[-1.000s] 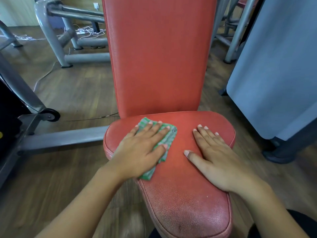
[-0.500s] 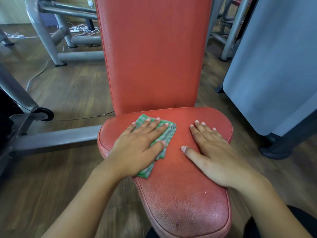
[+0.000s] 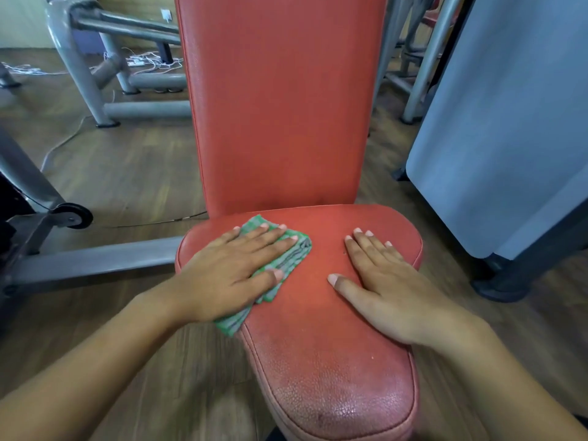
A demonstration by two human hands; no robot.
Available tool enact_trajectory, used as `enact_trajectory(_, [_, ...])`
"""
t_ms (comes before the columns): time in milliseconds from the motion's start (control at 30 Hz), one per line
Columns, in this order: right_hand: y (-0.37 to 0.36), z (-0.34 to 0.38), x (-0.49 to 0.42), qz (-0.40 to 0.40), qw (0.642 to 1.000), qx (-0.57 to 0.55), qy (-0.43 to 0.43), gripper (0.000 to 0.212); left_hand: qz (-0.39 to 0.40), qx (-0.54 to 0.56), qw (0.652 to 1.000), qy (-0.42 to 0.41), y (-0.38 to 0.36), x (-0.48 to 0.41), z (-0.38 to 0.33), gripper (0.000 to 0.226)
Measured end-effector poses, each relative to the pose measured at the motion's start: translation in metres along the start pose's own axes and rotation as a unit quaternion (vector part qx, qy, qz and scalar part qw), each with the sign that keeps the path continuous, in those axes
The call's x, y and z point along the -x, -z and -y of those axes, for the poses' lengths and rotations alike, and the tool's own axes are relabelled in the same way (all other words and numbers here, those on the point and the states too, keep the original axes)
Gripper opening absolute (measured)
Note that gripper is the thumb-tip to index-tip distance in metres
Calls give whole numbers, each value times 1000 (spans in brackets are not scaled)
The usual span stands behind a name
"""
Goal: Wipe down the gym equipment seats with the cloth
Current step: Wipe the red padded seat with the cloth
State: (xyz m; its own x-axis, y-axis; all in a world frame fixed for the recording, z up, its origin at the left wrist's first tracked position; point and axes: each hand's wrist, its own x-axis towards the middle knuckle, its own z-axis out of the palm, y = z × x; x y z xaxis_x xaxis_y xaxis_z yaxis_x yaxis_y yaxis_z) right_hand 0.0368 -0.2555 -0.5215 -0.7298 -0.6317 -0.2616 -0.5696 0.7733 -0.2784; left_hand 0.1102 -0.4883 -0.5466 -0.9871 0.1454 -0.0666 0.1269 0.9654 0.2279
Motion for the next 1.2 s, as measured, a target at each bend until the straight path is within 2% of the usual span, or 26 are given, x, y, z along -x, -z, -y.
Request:
enact_trajectory(67, [1, 0, 0, 1, 1000, 6, 2, 75, 1, -3, 1000, 12, 5, 1, 14, 61])
enact_trajectory(233, [2, 0, -1, 3, 1000, 14, 6, 75, -25, -49, 993, 105, 2, -31, 12, 89])
enact_trajectory(333, [1, 1, -1, 1, 1000, 9, 6, 75, -41, -22, 998, 46, -8, -23, -6, 78])
enact_trajectory(433, [1, 0, -1, 4, 1000, 9, 8, 75, -15, 14, 1000, 6, -2, -8, -3, 61])
enact_trajectory(567, [1, -2, -1, 5, 1000, 11, 14, 76, 0, -43, 996, 76, 5, -32, 18, 72])
enact_trajectory(633, [1, -2, -1, 4, 1000, 10, 13, 76, 5, -50, 994, 102, 1, -51, 10, 70])
enact_trajectory(833, [1, -1, -1, 2, 1000, 12, 15, 76, 48, 18, 998, -24, 3, -33, -8, 67])
enact_trajectory(967, [0, -2, -2, 2, 1000, 12, 16, 77, 45, -14, 998, 33, 9, -43, 16, 71])
enact_trajectory(1067, [1, -2, -1, 4, 1000, 11, 14, 76, 20, -33, 996, 76, 1, -64, 2, 61])
enact_trajectory(1200, [0, -1, 0, 1, 1000, 9, 17, 76, 30, 8, 999, -45, -3, -46, -16, 61])
